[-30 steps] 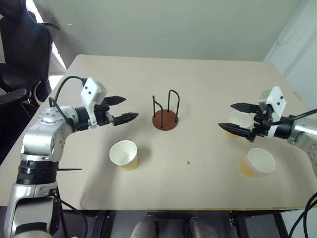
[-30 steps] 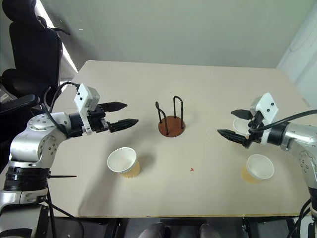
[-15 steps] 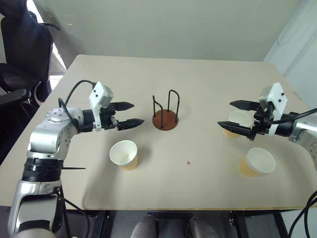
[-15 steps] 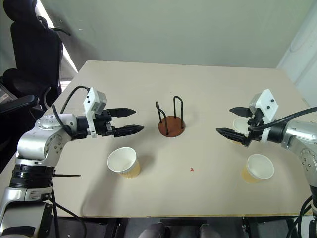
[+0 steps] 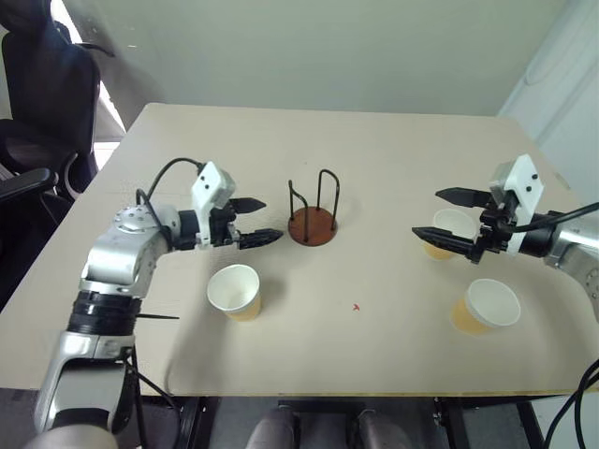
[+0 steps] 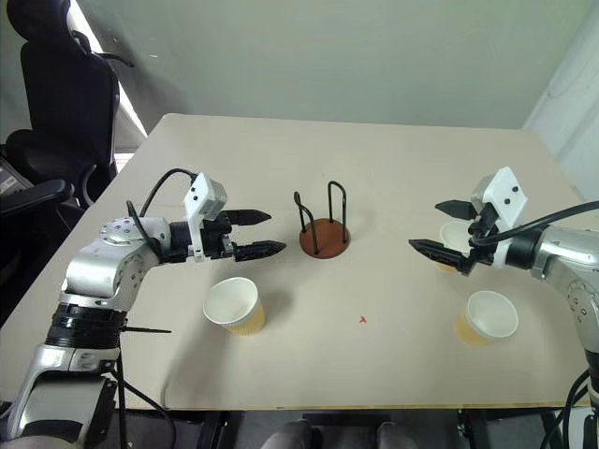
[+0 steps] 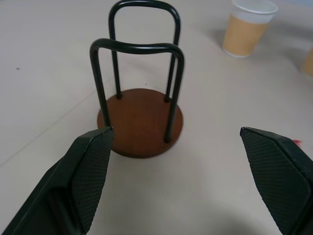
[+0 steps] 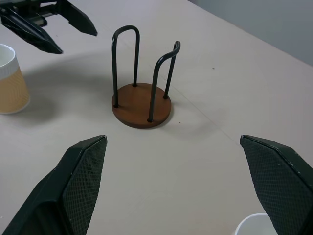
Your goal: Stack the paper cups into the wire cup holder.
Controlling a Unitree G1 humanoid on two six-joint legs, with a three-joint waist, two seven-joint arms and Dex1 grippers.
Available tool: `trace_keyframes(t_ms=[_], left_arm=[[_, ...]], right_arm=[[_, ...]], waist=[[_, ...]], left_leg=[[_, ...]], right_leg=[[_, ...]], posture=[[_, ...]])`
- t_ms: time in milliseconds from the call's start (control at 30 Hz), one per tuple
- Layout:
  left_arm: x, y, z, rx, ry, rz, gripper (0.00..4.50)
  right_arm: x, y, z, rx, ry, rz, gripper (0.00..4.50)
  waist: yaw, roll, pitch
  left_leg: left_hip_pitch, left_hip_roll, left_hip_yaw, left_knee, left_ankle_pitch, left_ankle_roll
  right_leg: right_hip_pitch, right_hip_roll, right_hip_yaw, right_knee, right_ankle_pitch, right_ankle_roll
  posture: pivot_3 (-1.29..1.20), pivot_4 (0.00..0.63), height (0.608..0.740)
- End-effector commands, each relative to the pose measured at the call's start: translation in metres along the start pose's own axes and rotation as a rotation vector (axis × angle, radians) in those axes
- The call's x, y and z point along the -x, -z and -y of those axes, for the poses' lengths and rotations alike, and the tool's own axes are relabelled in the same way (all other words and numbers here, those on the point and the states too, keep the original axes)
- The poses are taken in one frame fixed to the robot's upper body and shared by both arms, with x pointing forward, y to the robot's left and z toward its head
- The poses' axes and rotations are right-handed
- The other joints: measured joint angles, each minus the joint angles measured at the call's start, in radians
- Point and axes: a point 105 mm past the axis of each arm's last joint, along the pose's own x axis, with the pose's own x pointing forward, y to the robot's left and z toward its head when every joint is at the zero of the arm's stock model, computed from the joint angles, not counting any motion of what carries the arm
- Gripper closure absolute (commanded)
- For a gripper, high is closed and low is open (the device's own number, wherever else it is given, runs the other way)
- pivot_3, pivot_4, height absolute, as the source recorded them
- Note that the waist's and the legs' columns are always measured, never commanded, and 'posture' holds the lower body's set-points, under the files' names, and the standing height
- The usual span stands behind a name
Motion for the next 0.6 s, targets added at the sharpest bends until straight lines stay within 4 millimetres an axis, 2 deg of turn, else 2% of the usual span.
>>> trace_keyframes(t_ms=[33,233,367,600], left_arm=[[-0.009,-0.013,0.001,-0.052,0.022,0.025,0.06],[-0.017,-0.017,-0.001,-0.065,0.064,0.021,0.06],[-0.022,-0.02,-0.005,-0.079,0.09,0.008,0.06],[-0.033,-0.021,-0.002,-0.091,0.136,-0.005,0.06]], right_arm=[[0.009,-0.021,-0.01,0.072,-0.035,0.031,0.0],[0.005,-0.029,-0.032,0.118,-0.13,0.022,0.0],[-0.001,-0.035,-0.035,0.137,-0.13,0.048,0.0],[-0.003,-0.035,-0.038,0.137,-0.126,0.058,0.0]], waist=[[0.001,0.0,0.0],[0.0,0.0,0.0],[-0.001,0.0,0.0],[0.001,0.0,0.0]], left_leg=[[0.0,0.0,0.0,0.0,0.0,0.0],[0.0,0.0,0.0,0.0,0.0,0.0],[0.0,0.0,0.0,0.001,0.0,0.0],[-0.001,0.0,0.0,0.001,0.001,0.001]], right_leg=[[0.0,0.0,0.0,0.0,0.0,0.0],[0.0,0.0,0.0,0.0,0.0,0.0],[0.0,0.0,0.0,0.0,0.0,0.0],[0.0,0.0,0.0,-0.001,0.001,0.001]], posture=[[0.0,0.15,0.74],[0.0,0.15,0.74],[0.0,0.15,0.74],[0.0,0.15,0.74]])
